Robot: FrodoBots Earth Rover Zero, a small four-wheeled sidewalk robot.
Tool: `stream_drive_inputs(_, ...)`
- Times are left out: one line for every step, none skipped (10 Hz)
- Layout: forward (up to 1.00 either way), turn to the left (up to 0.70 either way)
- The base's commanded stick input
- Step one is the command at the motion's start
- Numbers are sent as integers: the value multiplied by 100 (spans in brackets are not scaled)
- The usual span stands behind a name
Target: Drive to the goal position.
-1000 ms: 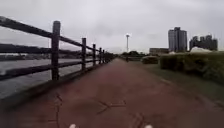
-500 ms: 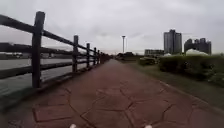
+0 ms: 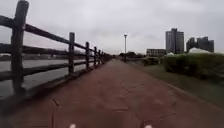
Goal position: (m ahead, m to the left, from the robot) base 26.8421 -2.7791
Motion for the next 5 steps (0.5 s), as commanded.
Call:
stream_drive_inputs(100, 0)
stream_drive_inputs(100, 0)
stream_drive_inputs(100, 0)
stream_drive_inputs(100, 0)
stream_drive_inputs(100, 0)
